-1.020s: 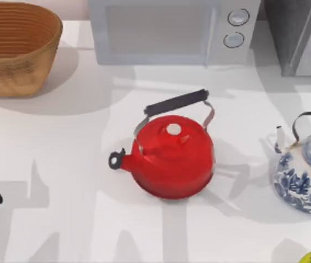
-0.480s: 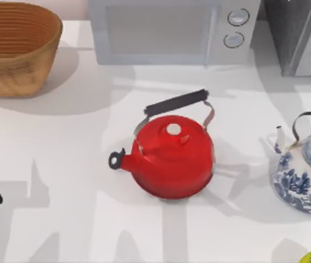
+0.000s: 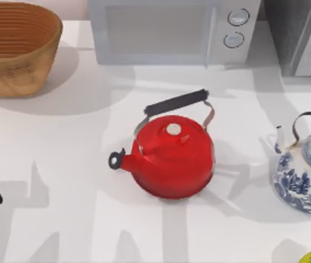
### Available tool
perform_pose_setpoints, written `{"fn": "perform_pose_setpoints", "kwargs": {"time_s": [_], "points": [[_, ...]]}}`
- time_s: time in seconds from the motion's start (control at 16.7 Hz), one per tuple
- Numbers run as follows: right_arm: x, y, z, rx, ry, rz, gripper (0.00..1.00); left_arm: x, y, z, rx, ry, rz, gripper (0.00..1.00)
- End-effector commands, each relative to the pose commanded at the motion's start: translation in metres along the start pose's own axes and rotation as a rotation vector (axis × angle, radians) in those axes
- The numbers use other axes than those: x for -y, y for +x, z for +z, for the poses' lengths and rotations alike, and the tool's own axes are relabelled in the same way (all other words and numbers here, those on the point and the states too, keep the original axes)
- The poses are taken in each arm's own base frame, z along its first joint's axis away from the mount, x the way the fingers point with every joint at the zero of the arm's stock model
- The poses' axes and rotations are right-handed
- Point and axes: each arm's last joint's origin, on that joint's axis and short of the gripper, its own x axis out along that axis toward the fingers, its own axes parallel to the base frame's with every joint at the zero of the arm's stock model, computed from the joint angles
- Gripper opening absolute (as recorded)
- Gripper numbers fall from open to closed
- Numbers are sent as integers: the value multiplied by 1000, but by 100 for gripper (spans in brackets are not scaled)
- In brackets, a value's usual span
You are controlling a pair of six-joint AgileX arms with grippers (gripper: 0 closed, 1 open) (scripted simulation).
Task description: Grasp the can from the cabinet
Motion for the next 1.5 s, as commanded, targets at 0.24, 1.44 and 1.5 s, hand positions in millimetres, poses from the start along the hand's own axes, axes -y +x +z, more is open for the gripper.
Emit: {"fn": "perform_pose_setpoints", "kwargs": {"time_s": [0.24, 1.44, 1.5], "points": [[10, -76, 20, 1, 2, 2, 0, 0, 0, 0, 0, 0, 0, 100], [65, -126, -126, -56, -17, 1, 0, 0, 0, 0, 0, 0, 0, 100], [69, -131, -149, -60, -16, 1, 0, 0, 0, 0, 0, 0, 0, 100]]}}
